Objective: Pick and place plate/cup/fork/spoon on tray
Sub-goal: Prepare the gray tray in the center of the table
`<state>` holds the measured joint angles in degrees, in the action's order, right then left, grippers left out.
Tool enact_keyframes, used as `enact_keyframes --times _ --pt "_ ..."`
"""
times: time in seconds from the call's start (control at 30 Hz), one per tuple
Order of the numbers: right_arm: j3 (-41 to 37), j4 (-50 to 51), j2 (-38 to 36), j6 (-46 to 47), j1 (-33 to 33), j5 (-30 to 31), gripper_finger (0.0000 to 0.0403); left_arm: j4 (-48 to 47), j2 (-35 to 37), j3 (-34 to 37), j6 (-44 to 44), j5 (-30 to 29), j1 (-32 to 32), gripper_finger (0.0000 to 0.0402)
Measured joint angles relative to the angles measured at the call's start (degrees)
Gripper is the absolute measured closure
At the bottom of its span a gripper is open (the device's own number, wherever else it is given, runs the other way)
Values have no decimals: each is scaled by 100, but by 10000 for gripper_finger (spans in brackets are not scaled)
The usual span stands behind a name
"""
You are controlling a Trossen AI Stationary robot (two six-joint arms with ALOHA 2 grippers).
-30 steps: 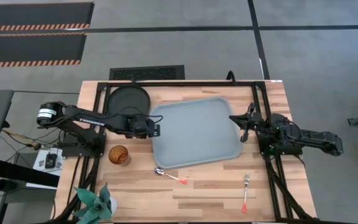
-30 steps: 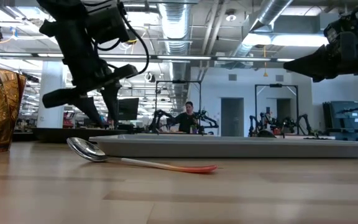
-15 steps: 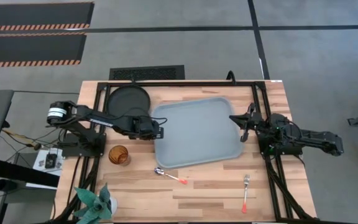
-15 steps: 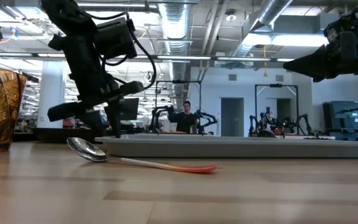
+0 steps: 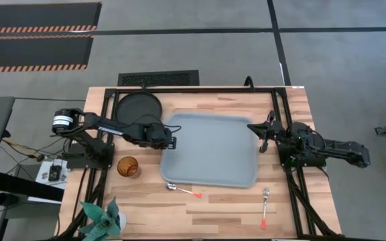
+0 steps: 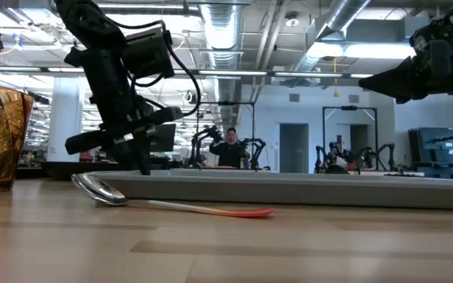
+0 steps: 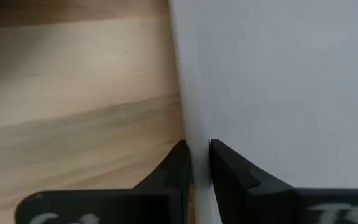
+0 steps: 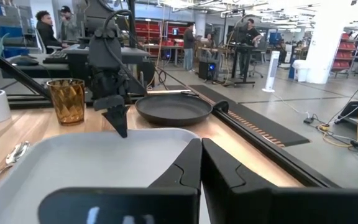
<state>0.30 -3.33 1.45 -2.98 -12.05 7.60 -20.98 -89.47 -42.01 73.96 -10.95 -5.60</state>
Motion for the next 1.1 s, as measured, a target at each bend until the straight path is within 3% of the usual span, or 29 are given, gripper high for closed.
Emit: enact_keyframes --times 0.6,1.1 --pt "0 -12 -1 2 0 -15 375 -340 7 -7 613 -235 -117 374" --pt "0 -9 -1 0 2 -13 374 -894 354 23 553 -281 -105 365"
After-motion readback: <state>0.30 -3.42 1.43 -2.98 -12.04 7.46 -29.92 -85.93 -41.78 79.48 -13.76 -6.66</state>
